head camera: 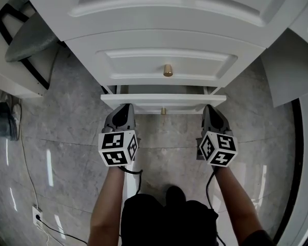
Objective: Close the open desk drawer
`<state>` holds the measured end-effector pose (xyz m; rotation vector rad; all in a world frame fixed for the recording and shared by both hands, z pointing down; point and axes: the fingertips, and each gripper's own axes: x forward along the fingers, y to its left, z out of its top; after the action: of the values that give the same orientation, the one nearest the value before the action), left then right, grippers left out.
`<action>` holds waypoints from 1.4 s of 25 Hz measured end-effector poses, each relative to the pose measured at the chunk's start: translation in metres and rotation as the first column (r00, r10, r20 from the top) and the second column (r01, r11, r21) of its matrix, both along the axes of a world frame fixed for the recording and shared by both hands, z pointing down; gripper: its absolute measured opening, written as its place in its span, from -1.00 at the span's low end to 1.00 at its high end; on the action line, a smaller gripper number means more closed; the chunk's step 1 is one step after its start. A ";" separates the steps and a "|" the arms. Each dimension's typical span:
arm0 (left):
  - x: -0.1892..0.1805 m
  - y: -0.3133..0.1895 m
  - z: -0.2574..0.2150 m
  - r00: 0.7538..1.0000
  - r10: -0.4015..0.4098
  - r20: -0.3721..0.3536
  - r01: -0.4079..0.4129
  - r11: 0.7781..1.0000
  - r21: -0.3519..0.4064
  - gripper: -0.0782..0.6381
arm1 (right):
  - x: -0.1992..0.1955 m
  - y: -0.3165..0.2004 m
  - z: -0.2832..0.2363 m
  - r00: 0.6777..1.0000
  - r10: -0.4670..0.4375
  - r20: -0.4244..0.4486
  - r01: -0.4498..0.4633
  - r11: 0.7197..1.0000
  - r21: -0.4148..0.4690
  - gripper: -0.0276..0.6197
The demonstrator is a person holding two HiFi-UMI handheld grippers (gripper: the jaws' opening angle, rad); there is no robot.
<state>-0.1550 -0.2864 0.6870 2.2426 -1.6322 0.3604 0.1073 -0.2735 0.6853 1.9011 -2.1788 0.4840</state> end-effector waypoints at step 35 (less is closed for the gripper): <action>0.001 -0.035 0.003 0.999 -0.041 -0.030 0.040 0.999 -0.002 -0.76 | 0.000 -0.033 0.001 0.996 -0.010 -0.084 0.015 0.998 0.063 -0.90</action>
<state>-0.1540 -0.3217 0.6904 2.1998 -1.6588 0.3152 0.1076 -0.3061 0.6858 1.9021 -2.1757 0.3309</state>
